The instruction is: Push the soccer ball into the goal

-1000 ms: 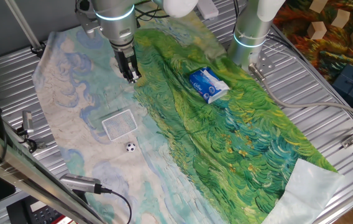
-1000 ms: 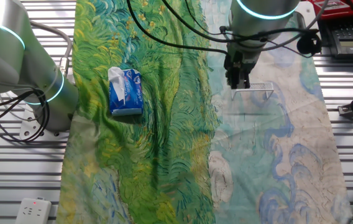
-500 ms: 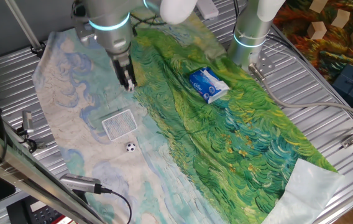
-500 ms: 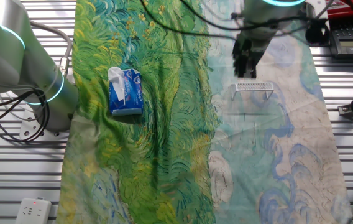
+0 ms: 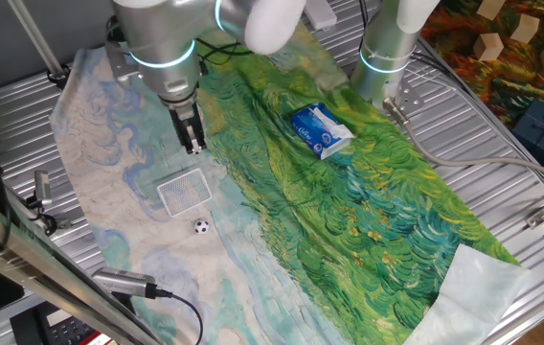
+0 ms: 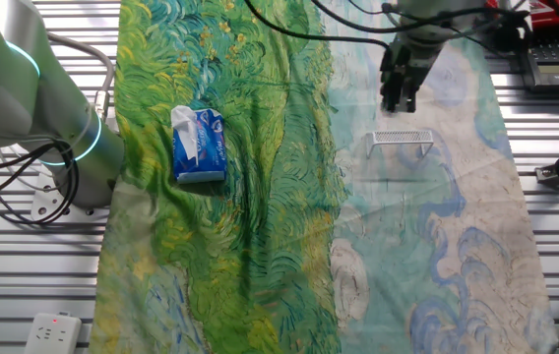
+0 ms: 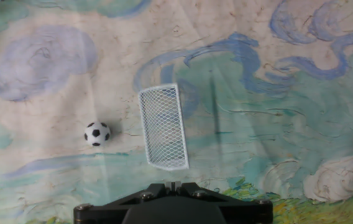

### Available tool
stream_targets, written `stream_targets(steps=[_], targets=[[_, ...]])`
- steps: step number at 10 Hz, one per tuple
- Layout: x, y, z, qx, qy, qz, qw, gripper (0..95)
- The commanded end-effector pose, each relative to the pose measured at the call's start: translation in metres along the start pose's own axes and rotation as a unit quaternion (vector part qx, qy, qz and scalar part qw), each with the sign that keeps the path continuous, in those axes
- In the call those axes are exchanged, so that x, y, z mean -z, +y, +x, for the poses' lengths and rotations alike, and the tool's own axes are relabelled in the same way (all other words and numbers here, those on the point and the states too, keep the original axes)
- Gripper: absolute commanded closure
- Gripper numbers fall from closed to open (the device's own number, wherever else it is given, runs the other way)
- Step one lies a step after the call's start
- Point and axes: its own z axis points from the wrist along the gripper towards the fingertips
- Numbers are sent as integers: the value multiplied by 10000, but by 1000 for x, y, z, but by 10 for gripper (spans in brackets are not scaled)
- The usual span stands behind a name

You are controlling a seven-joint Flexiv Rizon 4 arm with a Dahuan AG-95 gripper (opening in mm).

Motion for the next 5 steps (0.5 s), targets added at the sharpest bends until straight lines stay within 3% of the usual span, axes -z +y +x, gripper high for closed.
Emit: stream_targets(steps=[1, 4, 5], targets=[[1, 0, -10, -72, -33, 66, 9999, 950], [19, -20, -35, 169, -23, 85, 9998, 950], [31, -40, -47, 373, 25, 91, 9993, 950]])
